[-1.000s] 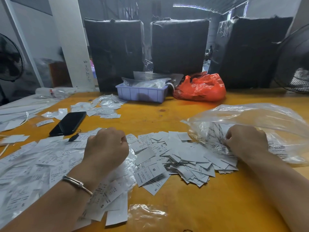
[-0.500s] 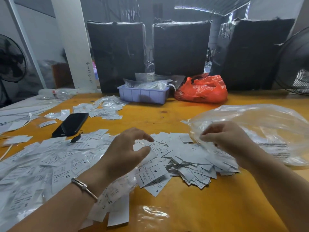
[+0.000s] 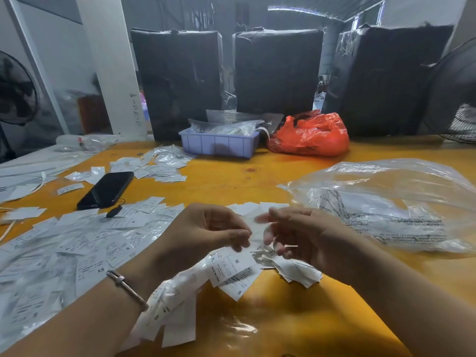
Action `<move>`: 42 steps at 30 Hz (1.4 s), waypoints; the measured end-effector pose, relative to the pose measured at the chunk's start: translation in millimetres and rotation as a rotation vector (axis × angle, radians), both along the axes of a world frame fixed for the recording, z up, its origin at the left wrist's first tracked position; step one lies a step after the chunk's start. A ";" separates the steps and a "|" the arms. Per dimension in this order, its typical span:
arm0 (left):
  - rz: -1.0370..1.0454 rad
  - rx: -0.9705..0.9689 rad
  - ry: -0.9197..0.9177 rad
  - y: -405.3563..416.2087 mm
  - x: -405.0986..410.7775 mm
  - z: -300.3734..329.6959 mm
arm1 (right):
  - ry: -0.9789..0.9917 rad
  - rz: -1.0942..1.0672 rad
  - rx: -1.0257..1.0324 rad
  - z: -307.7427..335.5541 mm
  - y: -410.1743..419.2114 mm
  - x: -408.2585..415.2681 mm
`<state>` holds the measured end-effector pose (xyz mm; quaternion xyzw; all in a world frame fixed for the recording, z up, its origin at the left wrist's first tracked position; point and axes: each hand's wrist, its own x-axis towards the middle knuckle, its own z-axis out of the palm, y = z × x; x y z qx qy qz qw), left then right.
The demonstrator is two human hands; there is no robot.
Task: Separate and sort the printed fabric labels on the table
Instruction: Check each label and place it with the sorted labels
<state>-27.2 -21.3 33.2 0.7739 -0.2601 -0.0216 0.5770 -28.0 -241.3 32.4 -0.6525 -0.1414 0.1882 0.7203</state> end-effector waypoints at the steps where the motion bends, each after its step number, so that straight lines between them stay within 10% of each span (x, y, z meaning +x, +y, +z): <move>1: 0.019 -0.012 -0.005 0.3 0.4 0.0 | -0.041 -0.035 -0.038 0.3 2.3 -0.9; 14: 0.041 0.089 -0.015 -1.3 -1.2 0.0 | -0.511 -0.216 -0.280 -5.3 14.9 -7.4; 42: 0.339 -0.025 -0.047 3.4 5.4 -2.9 | -0.636 -0.388 -1.065 -25.1 43.4 -8.3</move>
